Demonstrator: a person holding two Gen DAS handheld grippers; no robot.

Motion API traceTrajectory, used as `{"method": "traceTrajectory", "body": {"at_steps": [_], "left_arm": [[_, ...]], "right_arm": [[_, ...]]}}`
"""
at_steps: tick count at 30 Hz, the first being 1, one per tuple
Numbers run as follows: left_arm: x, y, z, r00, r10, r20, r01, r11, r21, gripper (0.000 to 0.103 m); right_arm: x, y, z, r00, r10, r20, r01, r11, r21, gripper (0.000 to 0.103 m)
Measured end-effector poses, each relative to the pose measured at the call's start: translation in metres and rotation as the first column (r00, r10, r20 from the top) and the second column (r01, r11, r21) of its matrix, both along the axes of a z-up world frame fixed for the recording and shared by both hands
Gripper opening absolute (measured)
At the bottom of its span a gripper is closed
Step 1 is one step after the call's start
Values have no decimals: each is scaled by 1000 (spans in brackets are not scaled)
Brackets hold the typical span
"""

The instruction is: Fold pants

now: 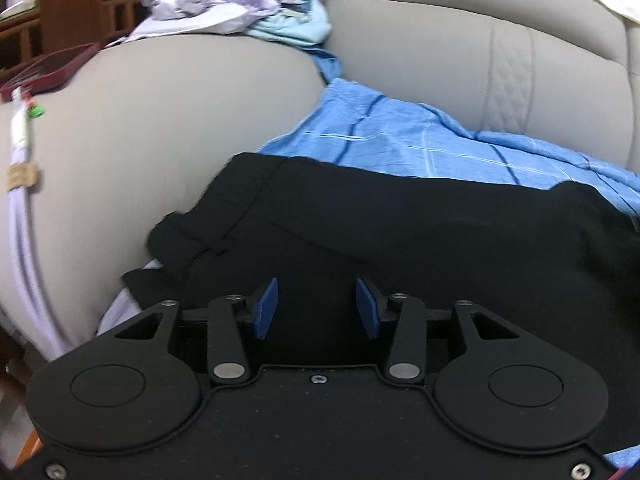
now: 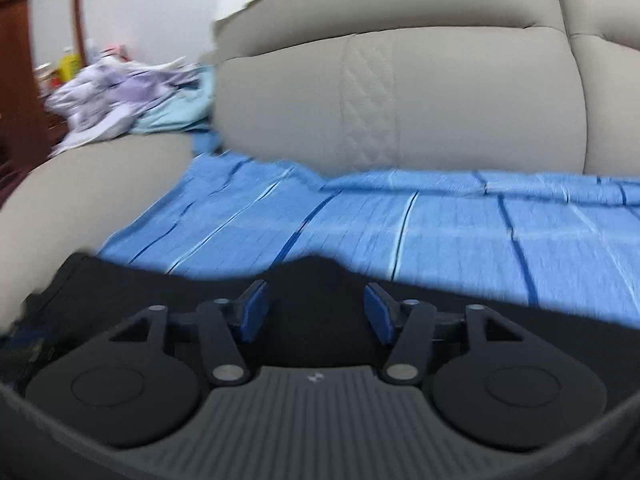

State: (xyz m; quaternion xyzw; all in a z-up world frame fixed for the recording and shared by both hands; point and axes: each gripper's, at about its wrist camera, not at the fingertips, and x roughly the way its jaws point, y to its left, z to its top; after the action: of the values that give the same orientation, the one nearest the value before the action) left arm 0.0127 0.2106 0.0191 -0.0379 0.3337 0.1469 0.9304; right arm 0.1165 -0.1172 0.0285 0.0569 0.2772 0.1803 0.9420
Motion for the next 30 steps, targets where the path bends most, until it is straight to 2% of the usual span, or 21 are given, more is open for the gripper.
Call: {"method": "traceTrajectory", "body": {"at_steps": [2,4,8,10,12,15,17,18,20,21,24,27,29,30], "left_arm": [[-8,3,3,1000,19,-12,-19,1000,-20,41],[-14,3,6,999,17,-34,-17,1000,-8,42],[-21,5,2,993,57,-103,-55,998,23,46],[-23,13,5,991,82,-108,-86,996,-31,47],[-25,23,12,991,105,-79,-113,989,-97,48],[-24,40,20,981,195,-16,-195,968,-157,67],[-13,50,18,972,236,-16,-235,955,-184,69],[-4,54,13,968,248,-39,-251,948,-196,65],[6,60,5,961,274,-48,-278,937,-214,42],[8,60,4,952,304,-44,-306,932,-194,17],[3,48,15,951,309,-10,-309,946,-101,8],[-8,34,23,956,293,10,-293,956,32,8],[-8,35,21,956,294,-27,-292,954,62,8],[-6,38,18,952,301,-51,-298,953,53,9]], "right_arm": [[-25,-2,-8,1000,22,-9,-22,1000,-6,70],[-46,-5,-17,999,35,-11,-36,999,-30,68],[-75,-14,-23,998,-33,51,43,979,-198,68],[-81,-27,-25,995,-81,64,94,968,-233,68],[-86,-39,-20,990,-127,60,139,953,-270,72],[-100,-57,-12,982,-161,97,181,948,-260,74],[-109,-68,-7,972,-206,115,228,945,-236,76],[-111,-72,-5,966,-228,120,251,939,-235,76],[-116,-80,-6,955,-268,129,292,927,-237,77],[-118,-84,-7,951,-284,127,307,922,-237,77],[-124,-100,-11,937,-332,105,348,906,-243,77],[-128,-121,-18,922,-380,77,387,887,-252,77],[-128,-139,-25,904,-424,56,423,864,-273,77],[-129,-149,-28,891,-450,51,445,849,-283,79]]}}
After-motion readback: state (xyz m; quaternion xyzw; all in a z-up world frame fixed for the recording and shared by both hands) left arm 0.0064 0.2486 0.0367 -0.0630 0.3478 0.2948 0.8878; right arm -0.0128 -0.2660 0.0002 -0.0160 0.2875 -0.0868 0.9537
